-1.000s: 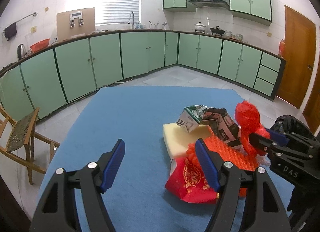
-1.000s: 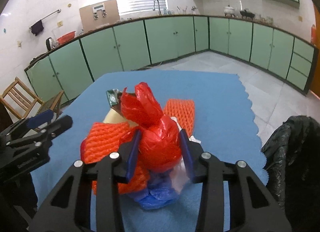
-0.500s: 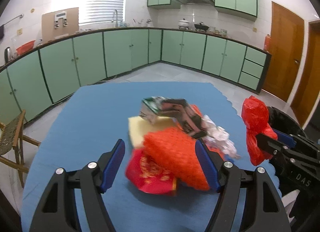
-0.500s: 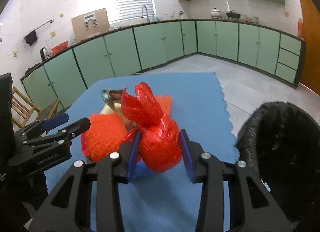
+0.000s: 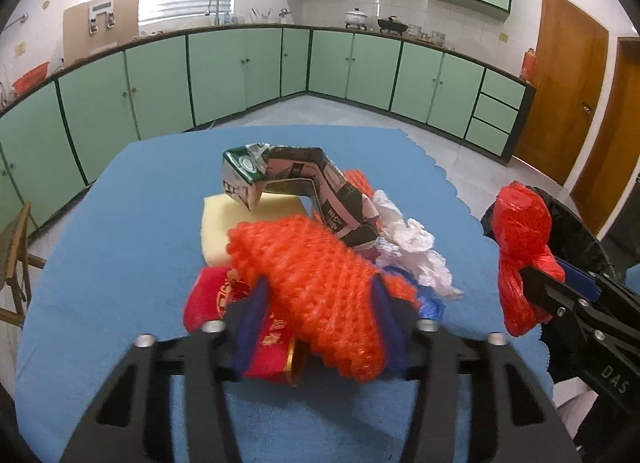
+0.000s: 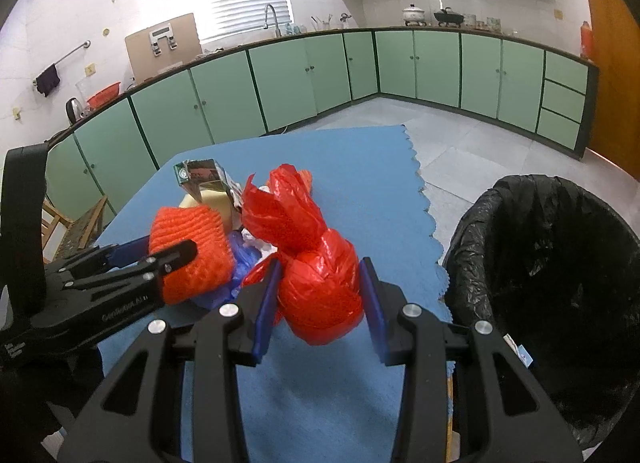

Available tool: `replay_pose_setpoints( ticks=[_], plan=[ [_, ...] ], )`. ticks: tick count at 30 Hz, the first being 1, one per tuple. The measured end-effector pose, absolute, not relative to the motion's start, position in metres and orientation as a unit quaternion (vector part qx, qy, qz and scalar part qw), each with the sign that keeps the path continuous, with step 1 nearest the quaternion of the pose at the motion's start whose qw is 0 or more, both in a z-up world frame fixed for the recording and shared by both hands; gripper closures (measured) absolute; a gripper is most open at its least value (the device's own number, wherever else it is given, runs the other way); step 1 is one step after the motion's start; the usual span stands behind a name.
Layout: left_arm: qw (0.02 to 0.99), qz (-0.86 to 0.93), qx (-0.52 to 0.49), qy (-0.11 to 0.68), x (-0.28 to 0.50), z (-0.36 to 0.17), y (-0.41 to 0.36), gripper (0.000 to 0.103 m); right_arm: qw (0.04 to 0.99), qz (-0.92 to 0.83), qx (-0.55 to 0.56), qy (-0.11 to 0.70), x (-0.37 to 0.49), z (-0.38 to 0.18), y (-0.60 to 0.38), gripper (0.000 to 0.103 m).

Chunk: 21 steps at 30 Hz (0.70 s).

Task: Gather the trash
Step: 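Grasp the red plastic bag with the right tool while the left tool grasps the orange foam net, then carry the red bag and orange net over the bin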

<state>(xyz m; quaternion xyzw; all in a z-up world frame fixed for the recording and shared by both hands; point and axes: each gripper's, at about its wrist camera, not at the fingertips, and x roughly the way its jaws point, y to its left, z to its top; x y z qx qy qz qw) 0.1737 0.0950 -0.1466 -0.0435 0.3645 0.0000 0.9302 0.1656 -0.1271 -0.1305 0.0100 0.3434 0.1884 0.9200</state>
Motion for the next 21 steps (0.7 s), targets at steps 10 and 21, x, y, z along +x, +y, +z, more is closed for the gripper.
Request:
replay_pose_setpoints(
  ticks=[10,21],
  plan=[
    [0.937,0.012,-0.036,0.347,0.161,-0.138,0.100,0.091,0.922,0.190,0.010,0.336,0.158,-0.123,-0.126,0.065],
    [0.949,0.009,-0.026,0.314,0.133,-0.100,0.098,0.091,0.932,0.186,0.024,0.309,0.139,-0.088,-0.130,0.065]
  ],
)
